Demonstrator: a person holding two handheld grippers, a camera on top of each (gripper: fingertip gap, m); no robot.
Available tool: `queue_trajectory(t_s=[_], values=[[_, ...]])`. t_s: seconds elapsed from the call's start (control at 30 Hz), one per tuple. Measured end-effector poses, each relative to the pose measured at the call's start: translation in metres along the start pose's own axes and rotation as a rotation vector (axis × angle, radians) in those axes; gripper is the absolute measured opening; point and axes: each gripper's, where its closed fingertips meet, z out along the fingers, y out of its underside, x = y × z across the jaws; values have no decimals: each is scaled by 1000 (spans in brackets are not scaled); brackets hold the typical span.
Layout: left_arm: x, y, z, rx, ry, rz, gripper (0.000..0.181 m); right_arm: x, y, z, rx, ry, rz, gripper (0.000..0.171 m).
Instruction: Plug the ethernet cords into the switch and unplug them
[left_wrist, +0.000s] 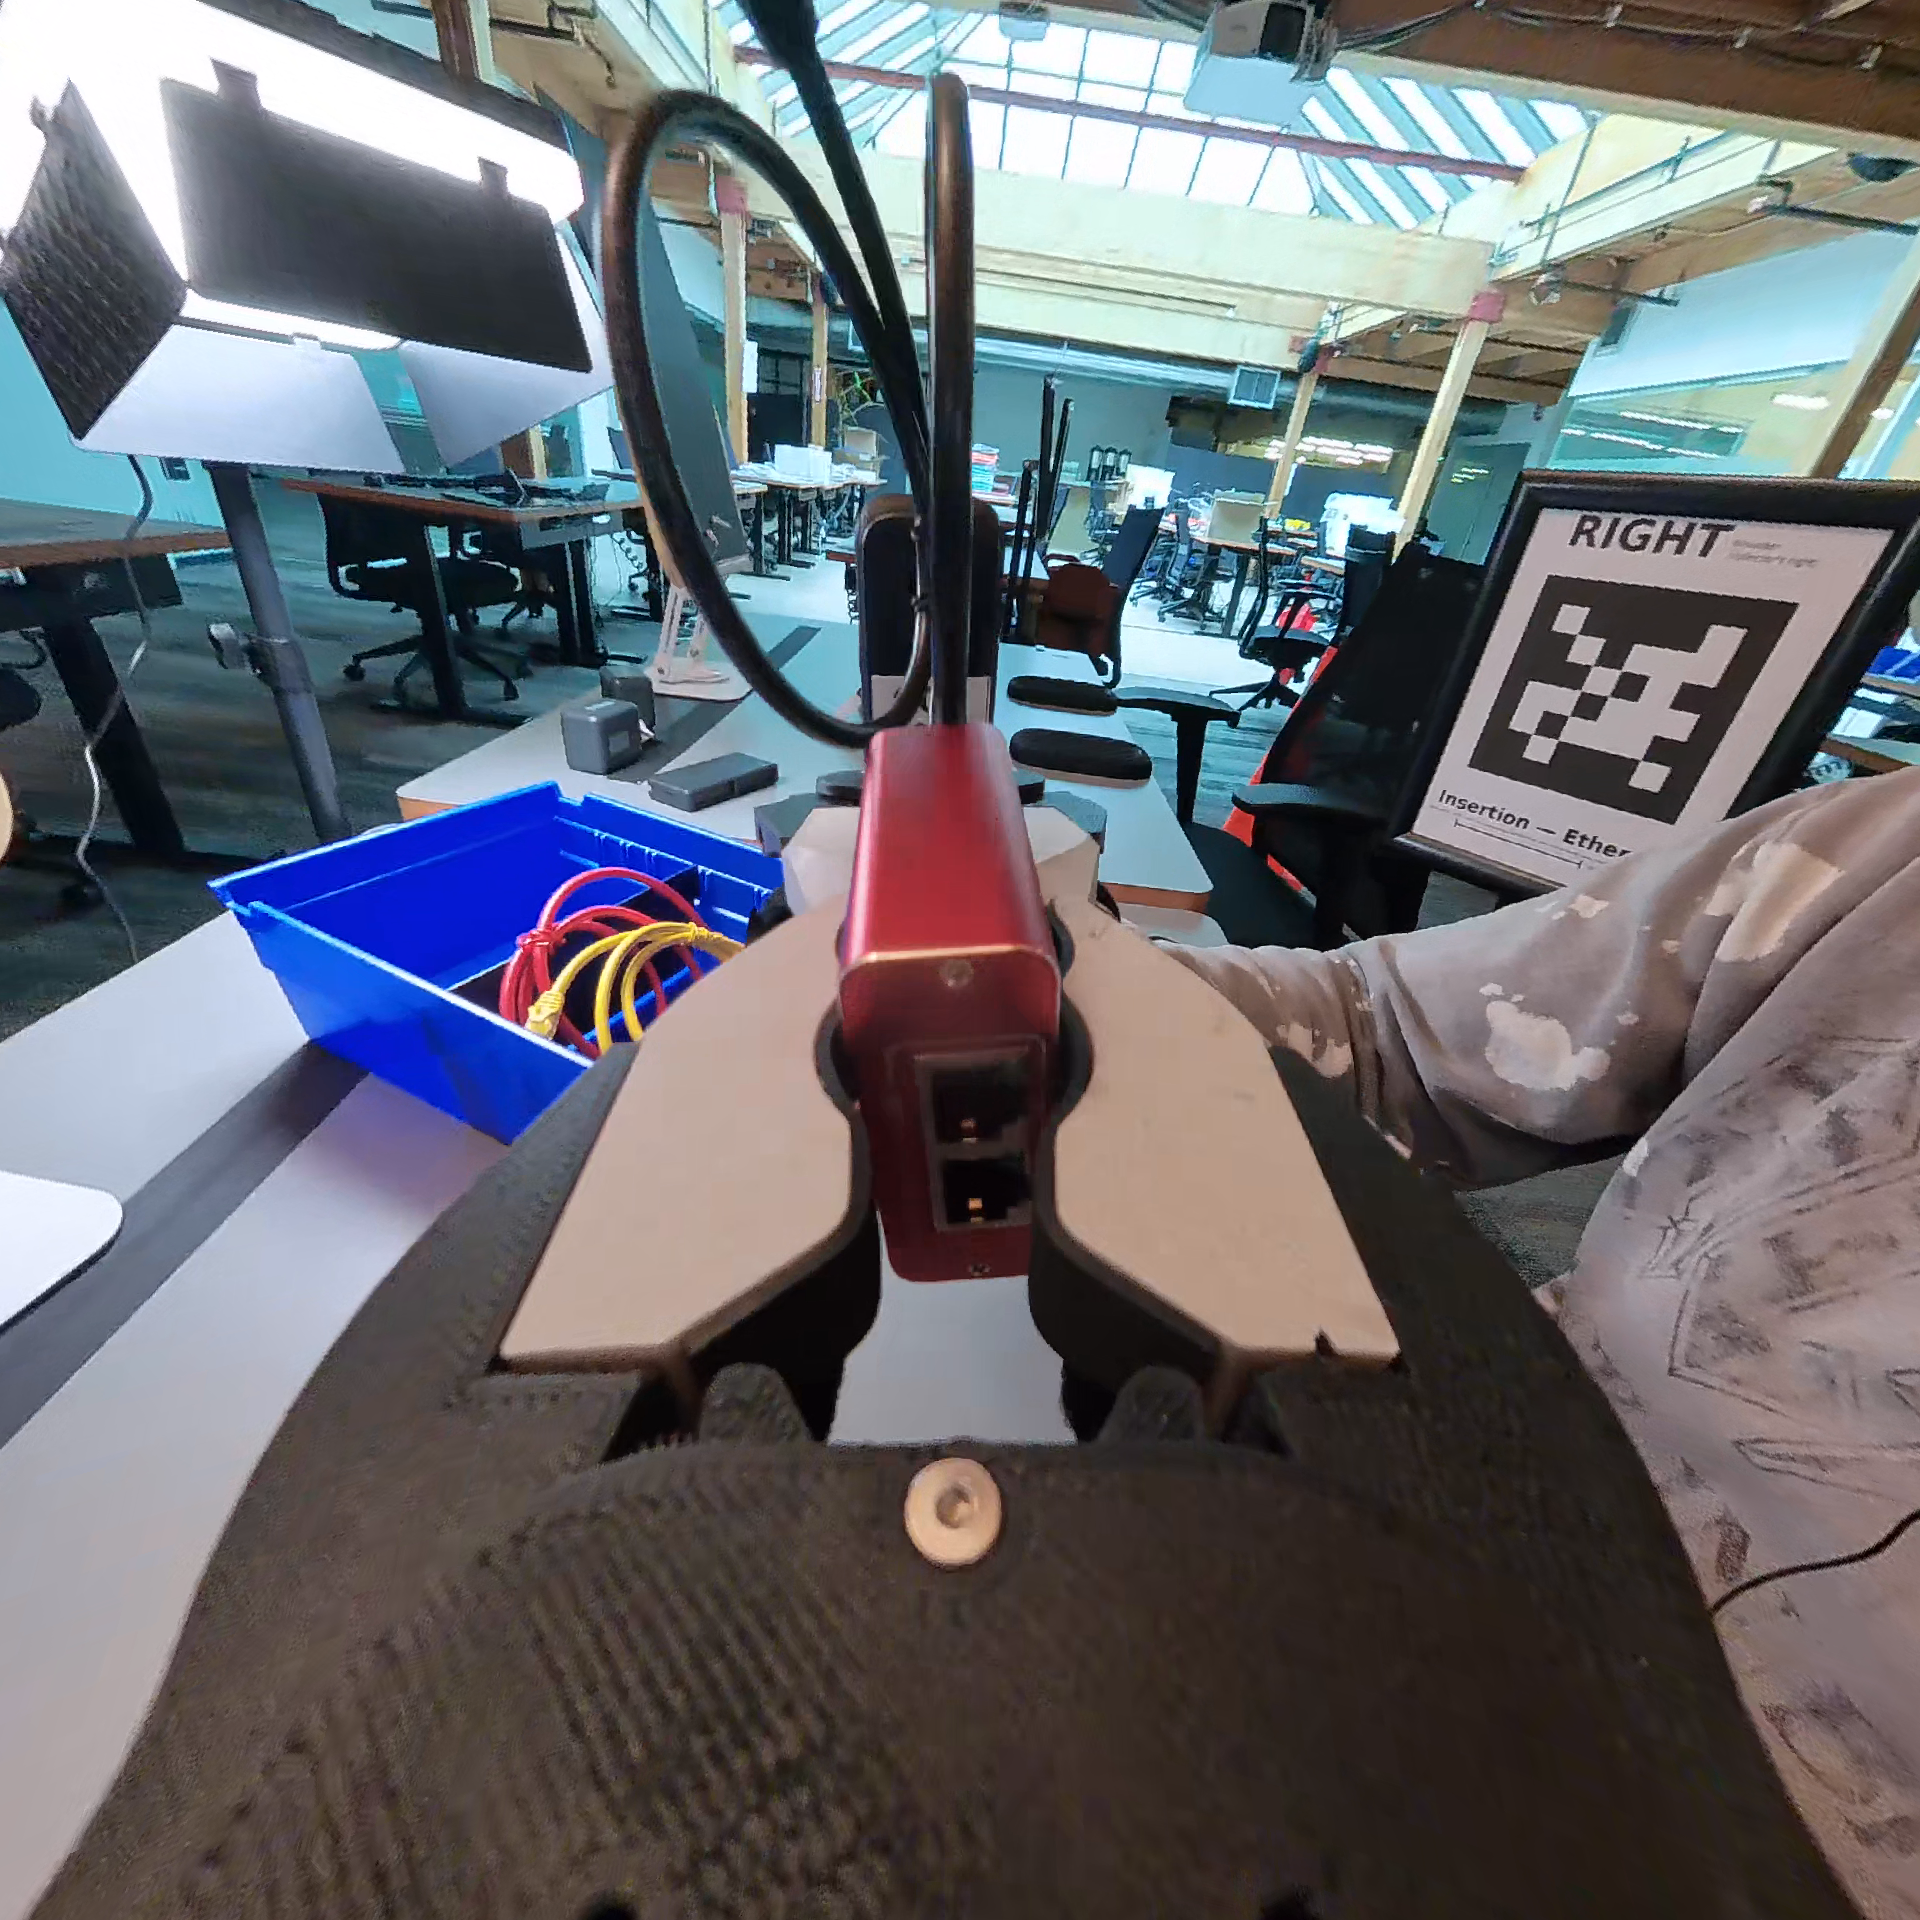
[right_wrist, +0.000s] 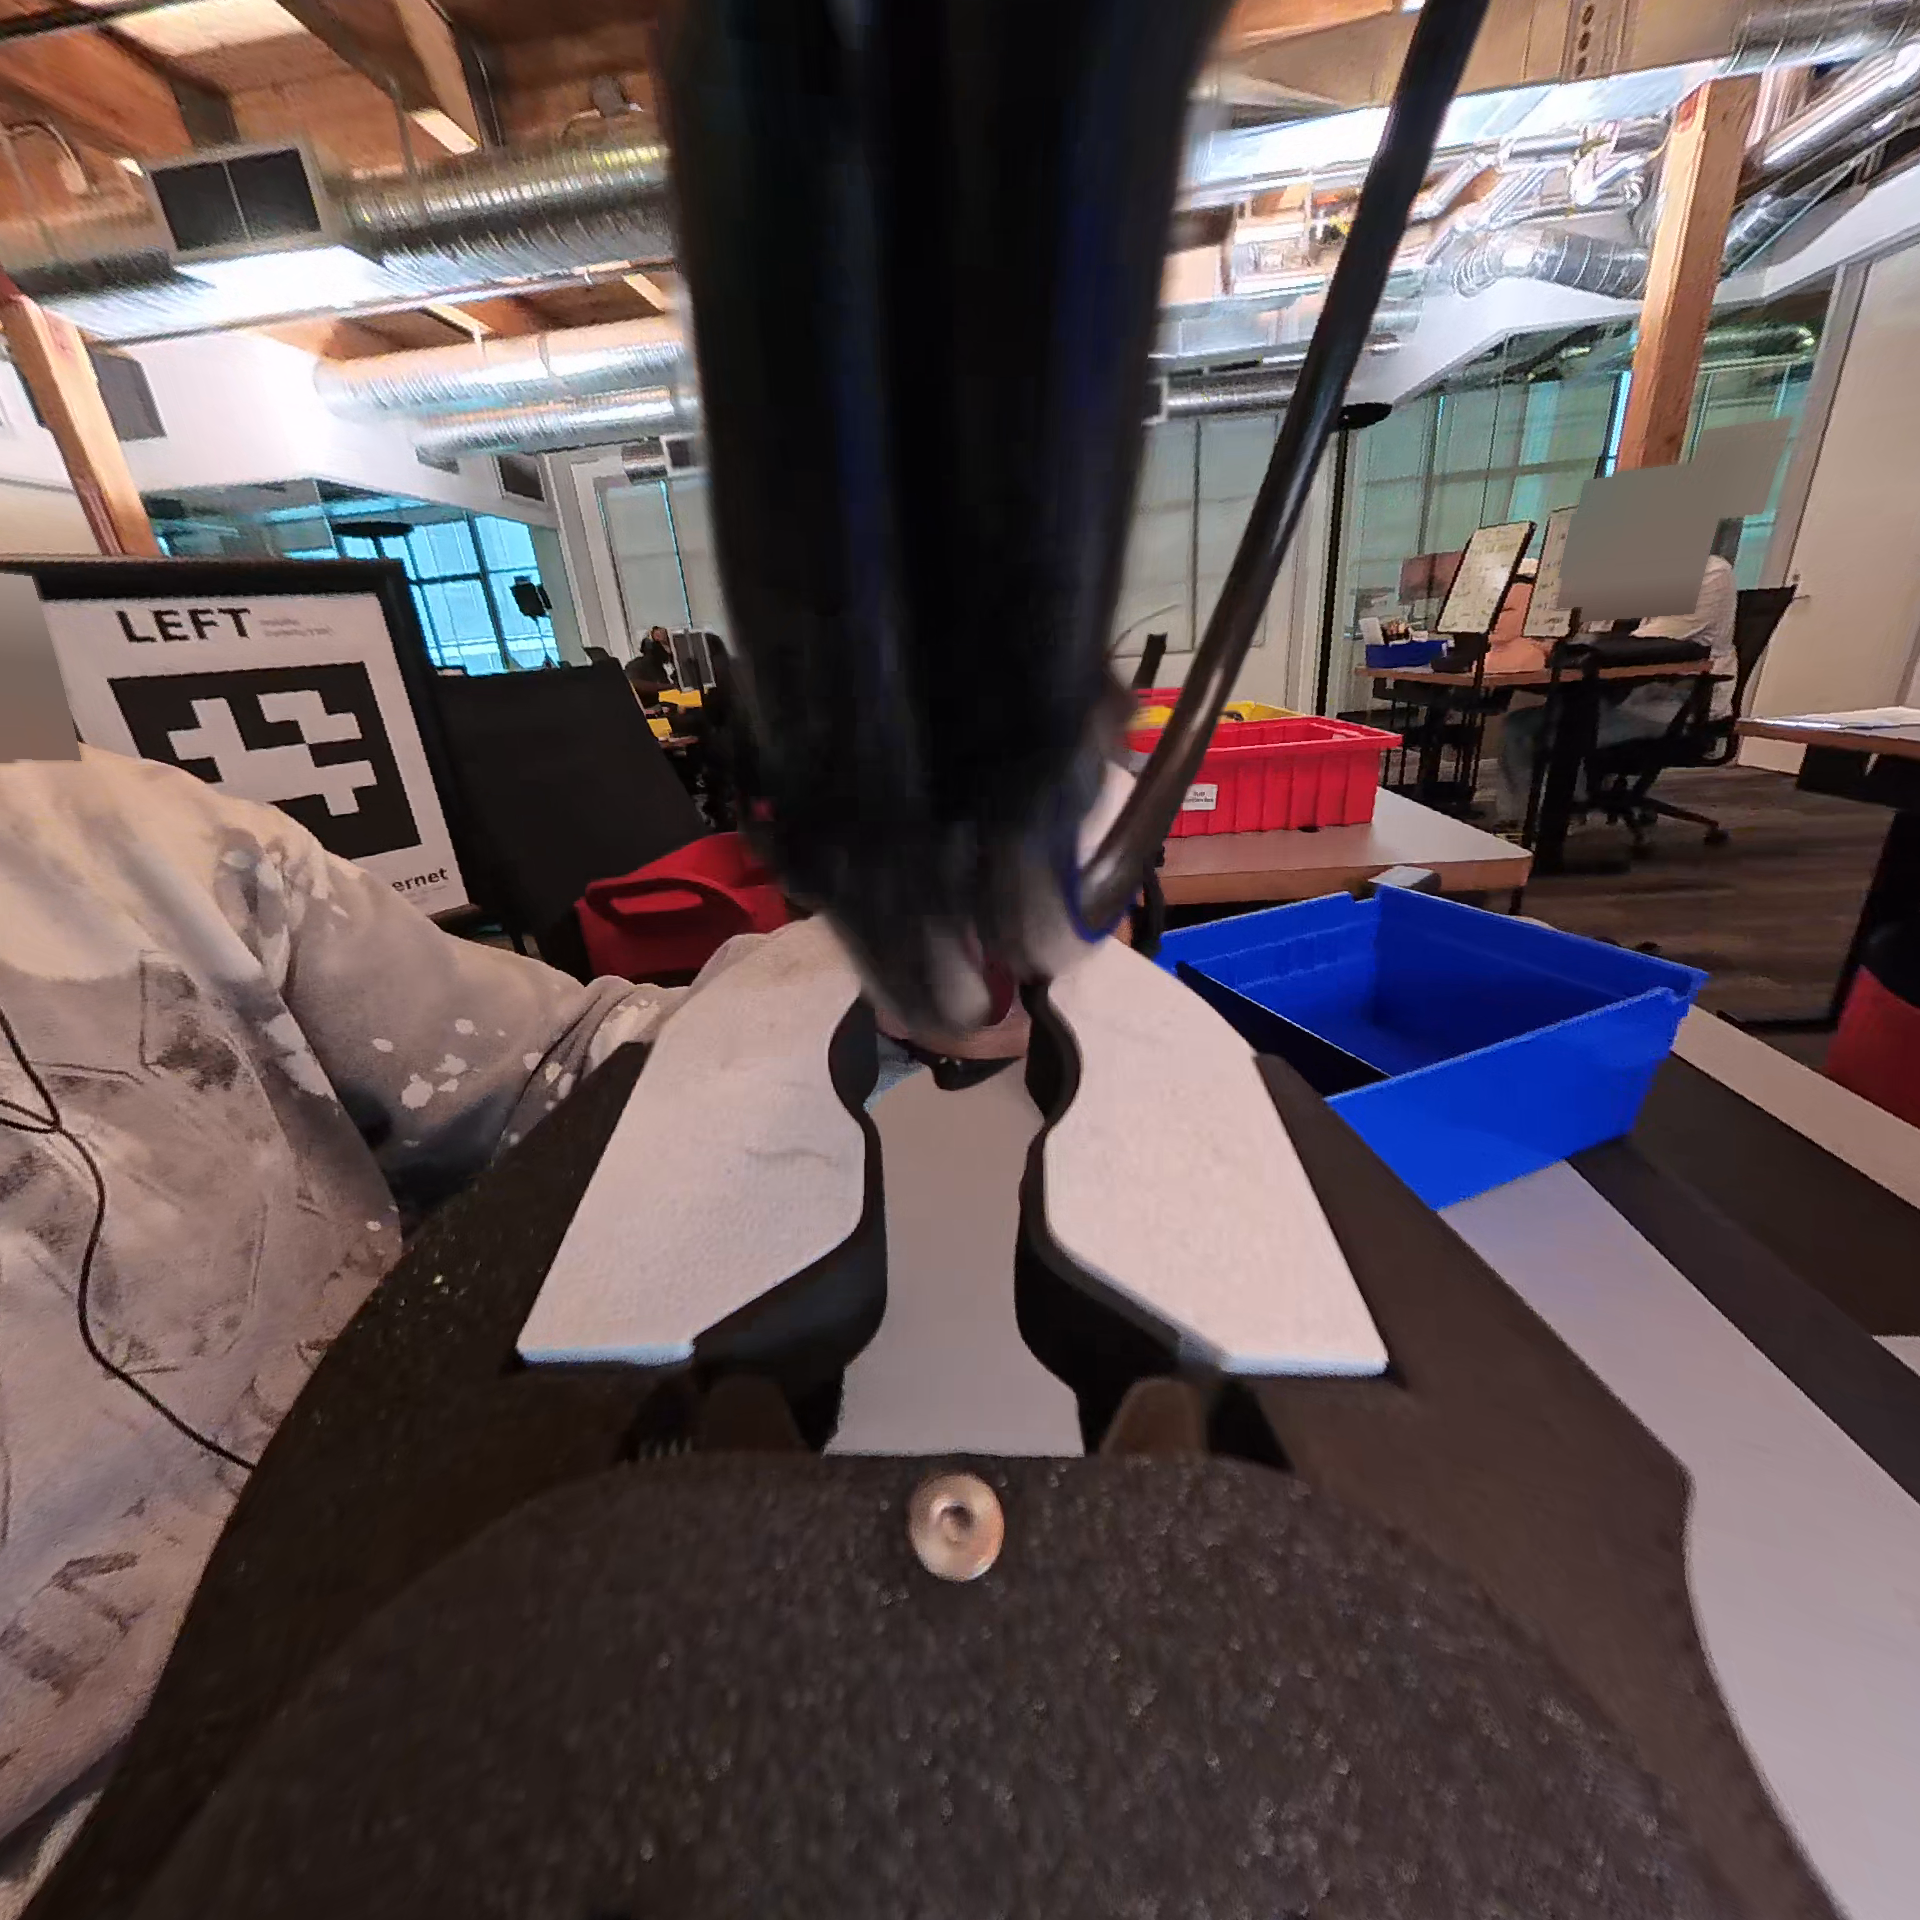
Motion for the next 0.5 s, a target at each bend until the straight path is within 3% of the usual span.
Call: queue_trajectory(t_s=[0.5], values=[[-5,1,-3,-38,-30,-35,29,4,-9,-12,-63,68,-70,17]])
